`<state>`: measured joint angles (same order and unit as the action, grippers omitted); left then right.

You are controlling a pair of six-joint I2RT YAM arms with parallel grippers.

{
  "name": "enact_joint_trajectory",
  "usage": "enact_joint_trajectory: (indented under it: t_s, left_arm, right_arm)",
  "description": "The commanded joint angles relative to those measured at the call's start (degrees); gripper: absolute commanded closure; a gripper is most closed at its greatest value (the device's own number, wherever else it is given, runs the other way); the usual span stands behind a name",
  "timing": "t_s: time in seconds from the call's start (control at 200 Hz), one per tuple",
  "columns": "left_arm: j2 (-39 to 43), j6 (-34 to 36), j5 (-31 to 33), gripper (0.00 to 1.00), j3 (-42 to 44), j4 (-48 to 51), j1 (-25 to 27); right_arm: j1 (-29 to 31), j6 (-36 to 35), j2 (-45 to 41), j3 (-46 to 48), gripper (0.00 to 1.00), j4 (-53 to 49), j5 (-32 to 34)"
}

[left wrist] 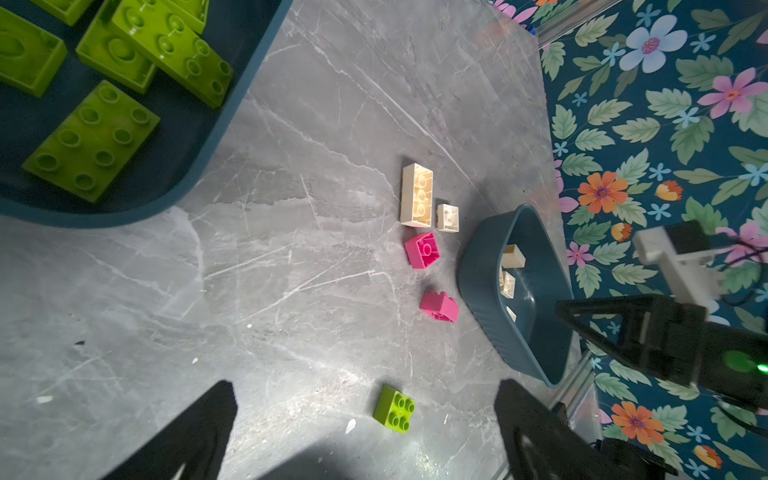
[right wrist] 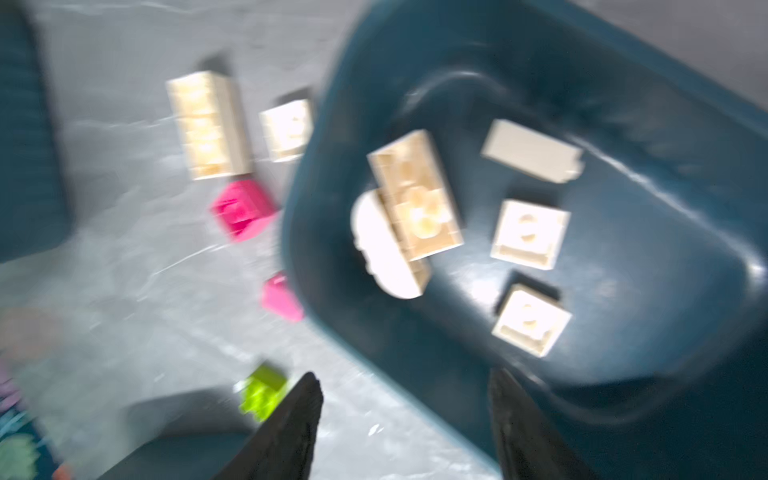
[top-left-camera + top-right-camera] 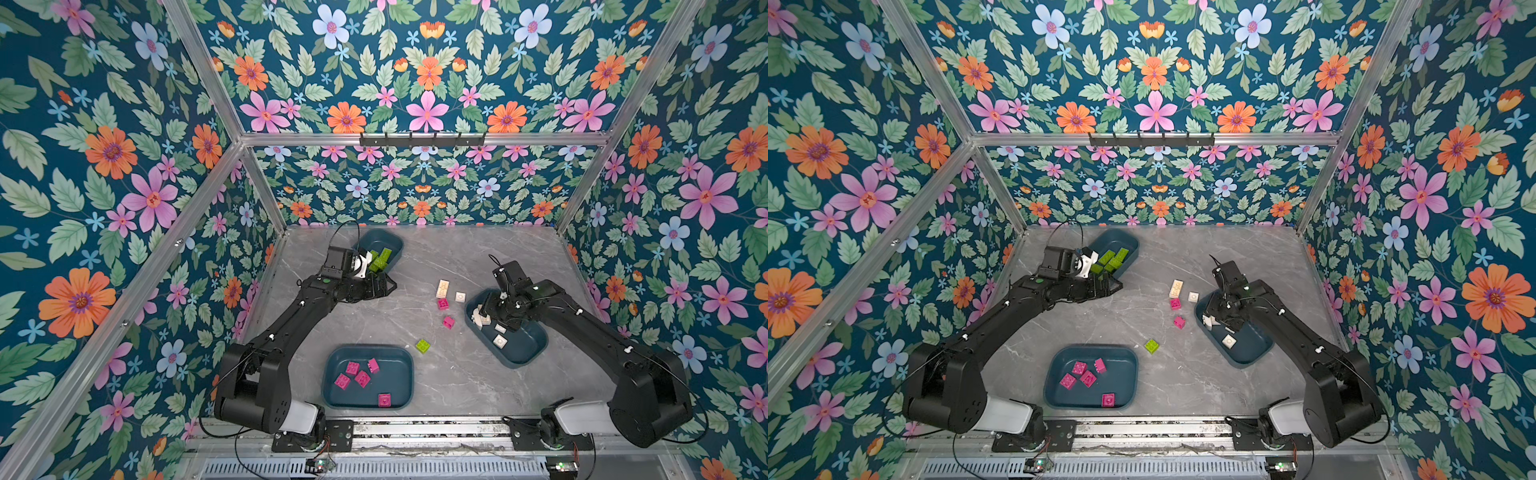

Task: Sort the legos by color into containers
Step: 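Carry the white brick with the right gripper into the white-brick bin and release, then move the right gripper over the small green brick and close on it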

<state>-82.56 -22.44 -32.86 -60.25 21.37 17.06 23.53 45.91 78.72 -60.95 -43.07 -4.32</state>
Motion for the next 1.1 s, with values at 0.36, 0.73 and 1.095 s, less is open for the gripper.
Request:
enact_joint_trajectory:
  t_s: [0.36,0.73,1.095]
  left_arm:
    - [3.74,2.99,4.91,0.0,-1.08,6.42,-0.8]
    - [7.53,3.92,6.92,0.0,3.68,7.38,-1.35]
    - [8.23,5.26,7.12,0.0,5.21,7.29,-1.77]
  right_arm:
    - [20.64,0.22,12.47,-14.07,0.29,-0.04,-3.76]
    - [23.84,7.0,23.59,-13.69,0.31,5.08,-6.56]
    - [24.65,24.83,27.82,-13.6,0.29,5.37,-5.39]
